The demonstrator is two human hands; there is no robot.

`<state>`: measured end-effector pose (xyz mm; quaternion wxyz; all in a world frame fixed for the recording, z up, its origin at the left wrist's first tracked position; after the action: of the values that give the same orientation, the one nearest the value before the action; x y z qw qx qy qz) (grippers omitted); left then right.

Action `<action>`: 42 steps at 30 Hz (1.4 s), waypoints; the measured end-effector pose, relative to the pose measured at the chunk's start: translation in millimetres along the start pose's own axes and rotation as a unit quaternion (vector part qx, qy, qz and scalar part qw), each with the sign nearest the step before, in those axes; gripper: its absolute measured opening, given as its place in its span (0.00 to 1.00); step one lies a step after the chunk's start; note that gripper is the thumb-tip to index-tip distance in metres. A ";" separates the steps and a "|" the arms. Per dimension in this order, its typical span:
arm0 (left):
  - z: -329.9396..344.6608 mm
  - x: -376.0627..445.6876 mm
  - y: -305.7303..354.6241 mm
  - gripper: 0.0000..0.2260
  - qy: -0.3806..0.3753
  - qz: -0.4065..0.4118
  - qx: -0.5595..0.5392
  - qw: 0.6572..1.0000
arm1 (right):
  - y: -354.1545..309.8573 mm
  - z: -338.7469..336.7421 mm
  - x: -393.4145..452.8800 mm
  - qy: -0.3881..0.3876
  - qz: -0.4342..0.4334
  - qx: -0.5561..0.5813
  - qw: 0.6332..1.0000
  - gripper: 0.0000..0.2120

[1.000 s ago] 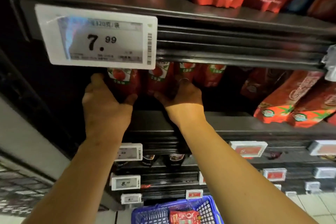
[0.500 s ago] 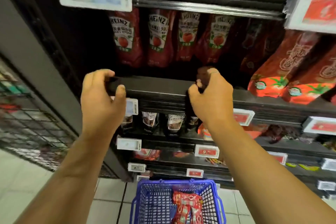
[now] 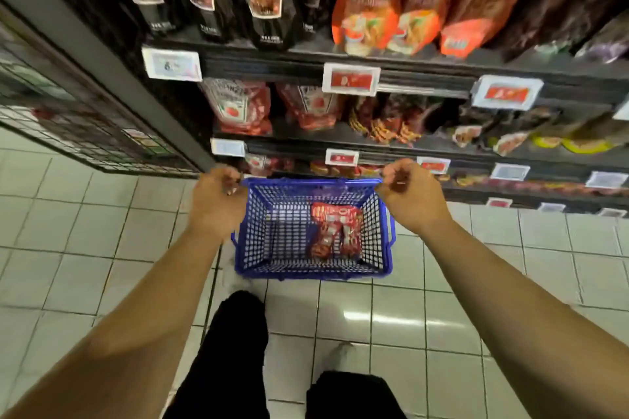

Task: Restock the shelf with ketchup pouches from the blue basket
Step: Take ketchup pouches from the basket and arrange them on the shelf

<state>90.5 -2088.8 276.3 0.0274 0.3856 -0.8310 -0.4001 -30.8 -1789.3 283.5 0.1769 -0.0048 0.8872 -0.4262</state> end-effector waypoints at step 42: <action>436.0 84.9 -292.6 0.18 -0.500 0.011 0.253 0.828 | 306.0 289.4 161.6 -0.211 0.142 -0.333 0.908 0.26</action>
<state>57.8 -1976.3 -242.6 -0.4858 0.1167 -0.8075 -0.3135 -46.8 -1838.5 -164.6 0.4067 -0.0272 0.9108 -0.0654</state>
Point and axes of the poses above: each hand's wrist, its own x-axis towards the middle knuckle, its own z-axis out of the palm, y = z × x, the point moved 3 cm from there along x, towards the middle knuckle, and after that the axes turned 3 degrees about y, right-handed, at the moved point
